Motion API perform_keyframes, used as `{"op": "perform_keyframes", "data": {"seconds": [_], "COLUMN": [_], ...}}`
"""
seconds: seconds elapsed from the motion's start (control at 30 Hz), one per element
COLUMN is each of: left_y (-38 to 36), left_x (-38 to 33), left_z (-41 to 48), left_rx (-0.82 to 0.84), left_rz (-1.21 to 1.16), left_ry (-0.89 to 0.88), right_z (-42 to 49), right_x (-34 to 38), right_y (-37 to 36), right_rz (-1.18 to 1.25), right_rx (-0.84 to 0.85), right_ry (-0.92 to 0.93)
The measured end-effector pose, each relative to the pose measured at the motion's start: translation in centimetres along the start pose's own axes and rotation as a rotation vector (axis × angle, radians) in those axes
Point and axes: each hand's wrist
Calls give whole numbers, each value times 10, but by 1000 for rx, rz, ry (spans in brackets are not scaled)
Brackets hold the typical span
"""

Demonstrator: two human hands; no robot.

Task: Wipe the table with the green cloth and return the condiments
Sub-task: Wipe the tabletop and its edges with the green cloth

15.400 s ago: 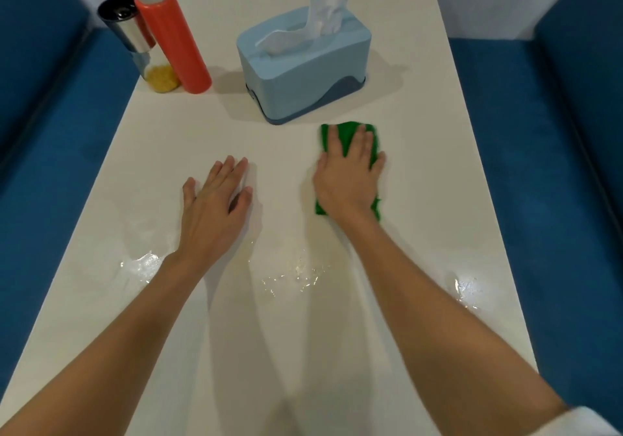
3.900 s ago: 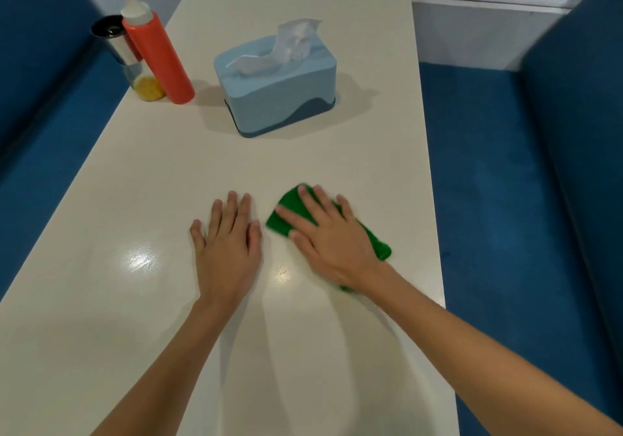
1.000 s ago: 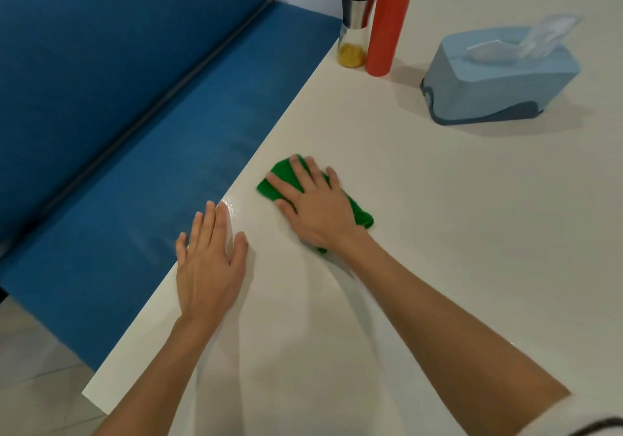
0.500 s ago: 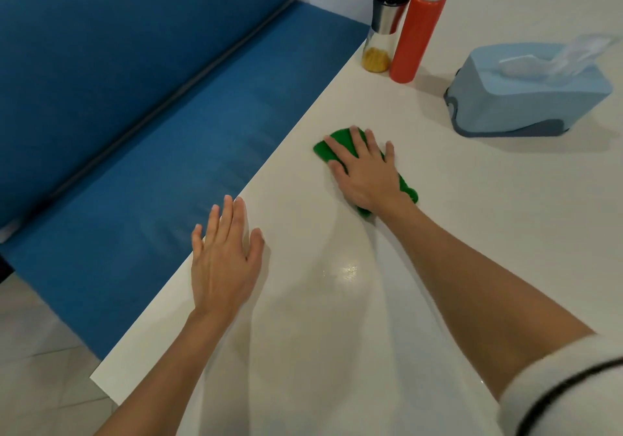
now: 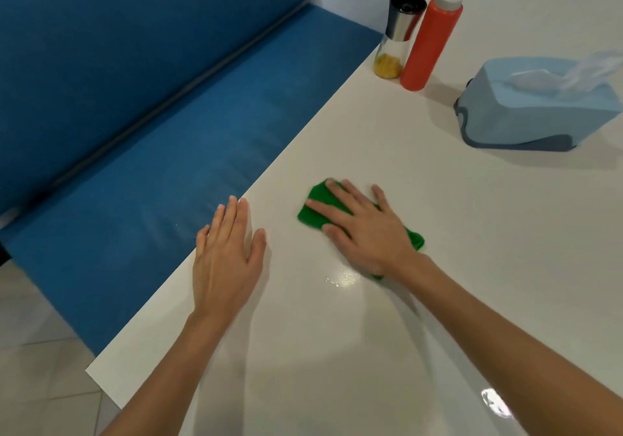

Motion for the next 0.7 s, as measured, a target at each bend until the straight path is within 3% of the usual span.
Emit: {"op": "perform_keyframes", "data": {"seconds": [0.13,0.27,0.43,0.57,0.7], "left_y": [0,0,0,1,1], "left_x": [-2,-4,0,2,-1], "left_z": [0,0,-1,-1,0], "left_rx": [1,7,3,14,17], "left_rz": [40,52,43,58,70], "left_ry": [5,5,-10,-22,-4], "right_z": [57,108,92,48,43], "right_x": [-26,2,58,32,-31], "right_y": [9,0,-13,-9,9], "right_rz": [1,4,-33,-17,-17], "right_rx": [-36,-61,-59,26,23], "right_ry": [-167,-307,-64,234,140]}}
Point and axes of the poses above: each hand's wrist, its own z-axis towards the middle knuckle, its own y-axis out of the back of the hand, x = y × z, and after that the axes turned 2 degrees about -x, right-handed
